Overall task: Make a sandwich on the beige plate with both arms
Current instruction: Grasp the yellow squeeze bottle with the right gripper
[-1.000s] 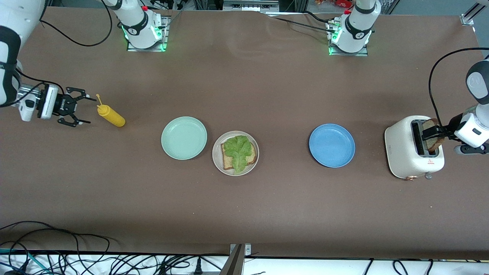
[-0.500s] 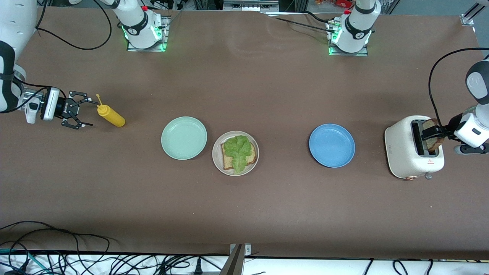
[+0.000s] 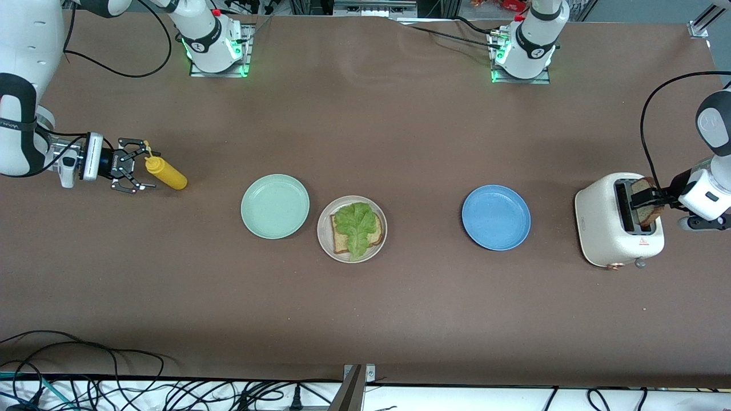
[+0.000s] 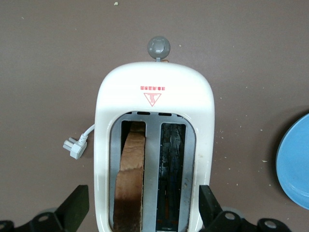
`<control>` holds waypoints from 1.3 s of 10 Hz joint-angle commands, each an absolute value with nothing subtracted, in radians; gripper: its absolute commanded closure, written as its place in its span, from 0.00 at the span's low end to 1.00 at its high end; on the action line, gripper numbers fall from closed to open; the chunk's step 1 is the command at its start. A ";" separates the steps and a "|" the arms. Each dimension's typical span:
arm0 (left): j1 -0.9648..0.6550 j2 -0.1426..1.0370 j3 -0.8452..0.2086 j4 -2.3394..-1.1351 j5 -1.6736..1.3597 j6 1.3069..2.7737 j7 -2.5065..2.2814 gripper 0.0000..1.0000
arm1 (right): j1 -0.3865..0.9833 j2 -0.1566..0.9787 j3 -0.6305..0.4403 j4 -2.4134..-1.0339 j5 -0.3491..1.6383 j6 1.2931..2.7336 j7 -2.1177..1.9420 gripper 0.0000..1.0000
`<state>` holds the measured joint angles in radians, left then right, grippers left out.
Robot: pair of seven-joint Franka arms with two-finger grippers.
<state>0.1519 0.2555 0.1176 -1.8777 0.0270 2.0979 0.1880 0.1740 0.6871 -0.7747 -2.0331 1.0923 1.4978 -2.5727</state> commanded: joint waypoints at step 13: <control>0.150 0.236 0.117 -1.902 0.051 2.109 0.192 0.00 | 0.228 0.703 -0.719 -1.948 1.174 1.517 -2.479 1.00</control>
